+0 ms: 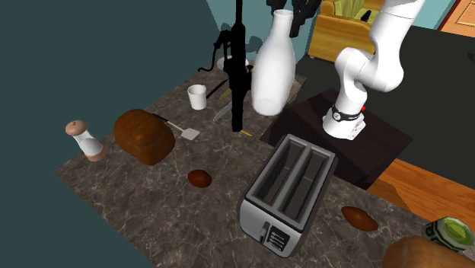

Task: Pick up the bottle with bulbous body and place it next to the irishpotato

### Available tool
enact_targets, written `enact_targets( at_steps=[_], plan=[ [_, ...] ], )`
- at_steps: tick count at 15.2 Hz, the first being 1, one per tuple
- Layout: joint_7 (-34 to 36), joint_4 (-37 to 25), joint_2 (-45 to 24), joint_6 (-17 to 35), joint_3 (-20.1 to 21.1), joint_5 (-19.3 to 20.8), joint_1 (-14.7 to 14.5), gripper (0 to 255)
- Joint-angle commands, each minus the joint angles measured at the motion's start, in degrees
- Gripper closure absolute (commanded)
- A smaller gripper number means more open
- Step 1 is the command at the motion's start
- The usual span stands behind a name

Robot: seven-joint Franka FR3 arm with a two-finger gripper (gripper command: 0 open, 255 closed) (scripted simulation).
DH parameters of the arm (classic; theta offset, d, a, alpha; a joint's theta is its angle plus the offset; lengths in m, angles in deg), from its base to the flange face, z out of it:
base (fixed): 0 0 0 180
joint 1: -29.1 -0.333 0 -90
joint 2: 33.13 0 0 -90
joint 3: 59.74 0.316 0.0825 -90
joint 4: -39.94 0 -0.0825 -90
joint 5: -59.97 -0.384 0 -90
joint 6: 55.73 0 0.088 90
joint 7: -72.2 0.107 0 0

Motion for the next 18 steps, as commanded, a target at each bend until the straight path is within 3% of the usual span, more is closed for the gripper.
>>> enact_targets(
  at_steps=[1,9,18],
  plan=[
    [2.81,2.5,2.45,0.06,1.72,0.03,-1.01,255],
    [13.64,9.39,9.76,-0.33,8.95,-1.46,-4.51,255],
    [26.32,11.59,13.37,-1.36,17.96,-4.63,-8.03,255]
  ],
)
